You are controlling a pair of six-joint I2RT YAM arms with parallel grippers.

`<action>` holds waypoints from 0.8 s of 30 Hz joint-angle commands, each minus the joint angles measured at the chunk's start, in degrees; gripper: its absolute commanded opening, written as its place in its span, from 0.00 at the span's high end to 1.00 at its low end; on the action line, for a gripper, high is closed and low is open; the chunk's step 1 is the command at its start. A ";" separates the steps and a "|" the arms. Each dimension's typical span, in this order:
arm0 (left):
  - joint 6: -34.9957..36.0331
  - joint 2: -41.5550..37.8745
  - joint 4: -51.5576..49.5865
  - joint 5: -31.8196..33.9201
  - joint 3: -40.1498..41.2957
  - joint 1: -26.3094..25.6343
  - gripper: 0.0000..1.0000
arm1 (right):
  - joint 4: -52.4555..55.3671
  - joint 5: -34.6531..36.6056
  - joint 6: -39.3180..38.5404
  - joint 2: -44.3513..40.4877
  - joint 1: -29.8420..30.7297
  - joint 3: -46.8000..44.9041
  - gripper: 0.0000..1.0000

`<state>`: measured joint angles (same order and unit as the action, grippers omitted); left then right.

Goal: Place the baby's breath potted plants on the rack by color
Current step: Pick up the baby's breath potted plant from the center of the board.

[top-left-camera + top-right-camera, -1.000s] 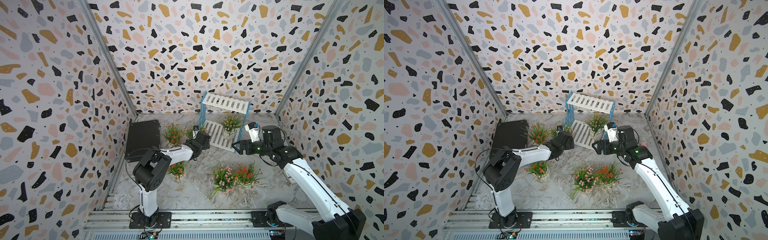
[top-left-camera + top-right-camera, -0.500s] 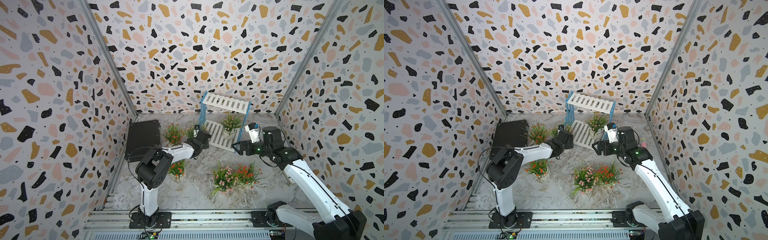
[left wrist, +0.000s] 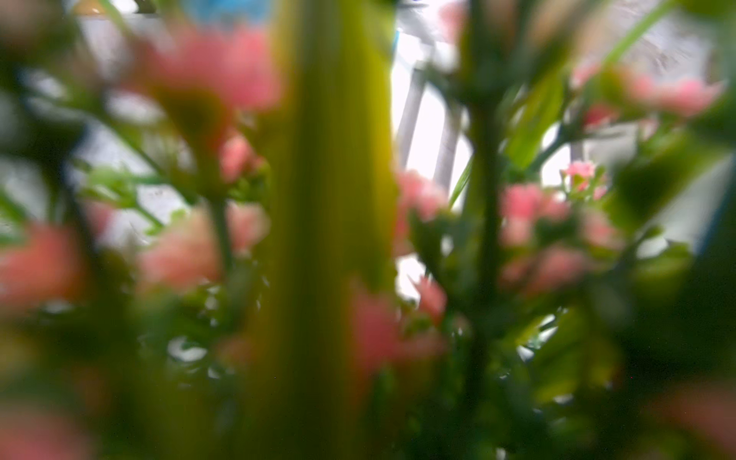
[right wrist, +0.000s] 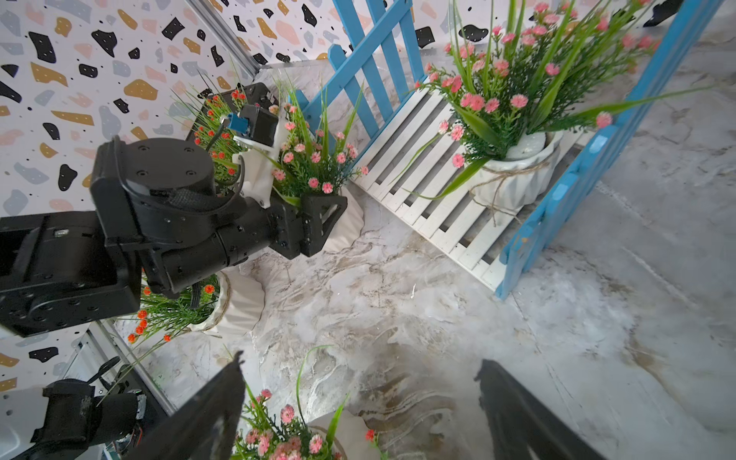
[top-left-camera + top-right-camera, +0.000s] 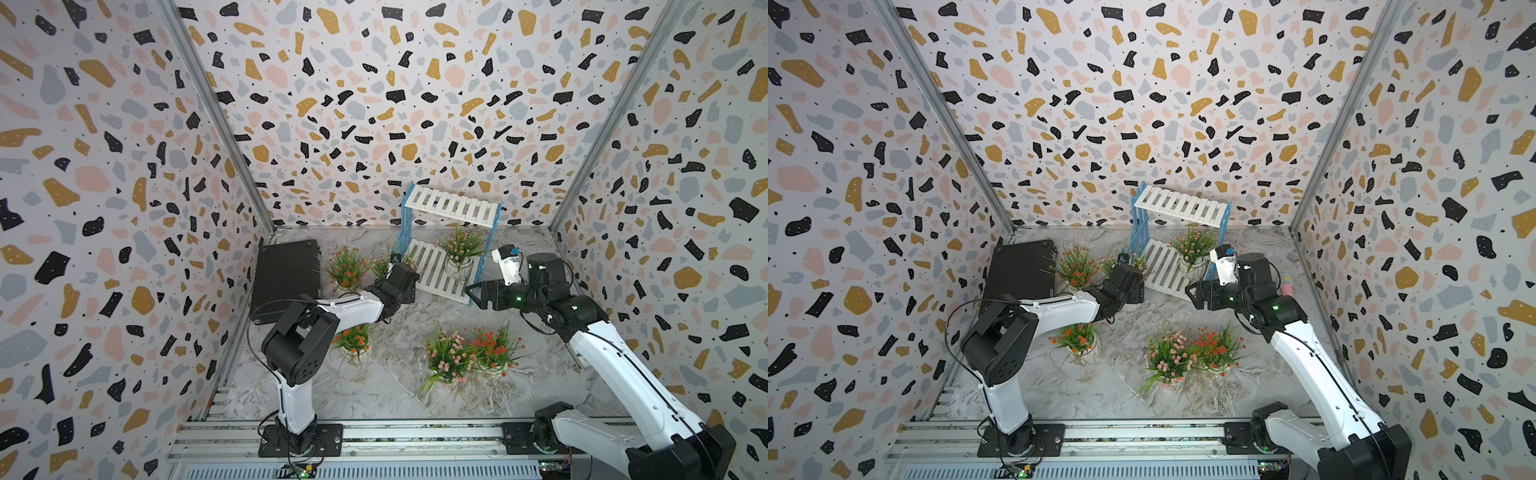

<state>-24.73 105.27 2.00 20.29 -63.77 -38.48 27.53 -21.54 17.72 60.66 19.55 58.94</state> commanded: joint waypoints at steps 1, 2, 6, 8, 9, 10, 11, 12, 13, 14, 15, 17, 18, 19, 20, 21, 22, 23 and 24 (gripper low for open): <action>2.91 -3.74 0.19 -2.78 0.41 -2.12 0.18 | 0.26 1.87 0.38 -2.73 -0.17 0.94 0.07; 3.29 -4.45 -0.30 -3.15 0.16 -2.58 0.18 | 0.61 2.55 0.44 -3.19 -0.09 1.29 0.07; 4.17 -6.71 -1.52 -3.96 -1.17 -3.91 0.18 | 1.89 6.05 0.82 -5.24 -0.13 2.45 0.07; 4.44 -7.10 -1.99 -4.91 -2.71 -4.06 0.18 | 2.18 7.67 1.01 -6.31 -0.15 2.98 0.07; 4.78 -6.85 -2.08 -5.25 -3.74 -4.06 0.18 | 2.33 8.29 1.21 -6.81 -0.13 3.29 0.07; 5.20 -6.41 -2.53 -5.44 -5.11 -4.06 0.18 | 2.50 8.68 1.23 -7.12 -0.13 3.74 0.07; 5.71 -5.74 -2.98 -5.37 -6.43 -4.09 0.18 | 2.73 8.87 1.33 -7.26 -0.13 3.98 0.07; 6.37 -4.83 -3.27 -5.68 -7.94 -4.05 0.18 | 3.02 9.13 1.29 -7.53 -0.17 4.39 0.08; 6.91 -3.95 -3.53 -5.72 -9.38 -3.98 0.18 | 3.22 9.53 1.28 -7.79 -0.13 4.74 0.08; 7.34 -2.96 -3.58 -5.58 -10.76 -3.94 0.18 | 3.40 9.82 1.26 -8.02 -0.14 4.94 0.07; 7.70 -1.82 -3.43 -5.37 -12.10 -3.79 0.18 | 3.58 10.16 1.04 -8.30 -0.13 4.99 0.07; 8.47 0.46 -3.27 -5.19 -14.71 -3.40 0.18 | 3.93 10.84 0.63 -8.79 -0.13 5.05 0.08; 8.95 1.76 -3.01 -5.11 -16.21 -3.18 0.18 | 4.17 11.10 0.38 -8.94 -0.13 5.21 0.08; 9.28 3.14 -2.97 -5.18 -17.83 -2.81 0.18 | 4.37 11.31 0.28 -9.05 -0.13 5.14 0.08; 9.66 4.35 -2.90 -5.13 -19.13 -2.55 0.18 | 4.58 11.41 0.20 -9.07 -0.13 5.15 0.08; 10.15 5.80 -2.79 -5.11 -20.73 -2.24 0.18 | 4.73 11.59 0.11 -9.15 -0.13 5.09 0.08; 10.55 7.26 -2.63 -4.83 -22.38 -1.87 0.18 | 4.77 11.63 0.12 -9.20 -0.13 5.06 0.08; 10.95 8.44 -2.62 -4.83 -23.67 -1.42 0.18 | 4.76 11.61 -0.01 -9.31 -0.15 4.99 0.08; 11.38 9.69 -2.24 -4.62 -25.13 -0.95 0.18 | 4.74 11.61 -0.02 -9.46 -0.13 4.95 0.08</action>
<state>-15.66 113.51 -4.36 14.83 -85.01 -40.82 30.79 -10.90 18.33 52.31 19.55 62.11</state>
